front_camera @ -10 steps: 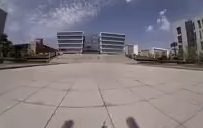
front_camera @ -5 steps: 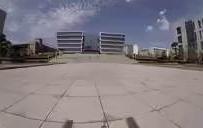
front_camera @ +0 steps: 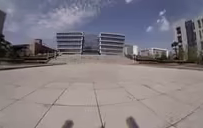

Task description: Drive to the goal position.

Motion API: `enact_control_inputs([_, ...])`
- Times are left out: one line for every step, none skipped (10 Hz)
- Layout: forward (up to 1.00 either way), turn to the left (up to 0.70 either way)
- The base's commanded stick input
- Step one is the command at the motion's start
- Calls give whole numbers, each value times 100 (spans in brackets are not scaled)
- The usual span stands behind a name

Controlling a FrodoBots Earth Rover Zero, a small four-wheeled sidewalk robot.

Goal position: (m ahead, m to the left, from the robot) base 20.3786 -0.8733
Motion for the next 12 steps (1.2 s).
enact_control_inputs([70,0])
enact_control_inputs([70,0])
enact_control_inputs([70,0])
enact_control_inputs([70,0])
enact_control_inputs([70,0])
enact_control_inputs([70,0])
enact_control_inputs([70,0])
enact_control_inputs([70,0])
enact_control_inputs([70,0])
enact_control_inputs([70,0])
enact_control_inputs([70,0])
enact_control_inputs([70,0])
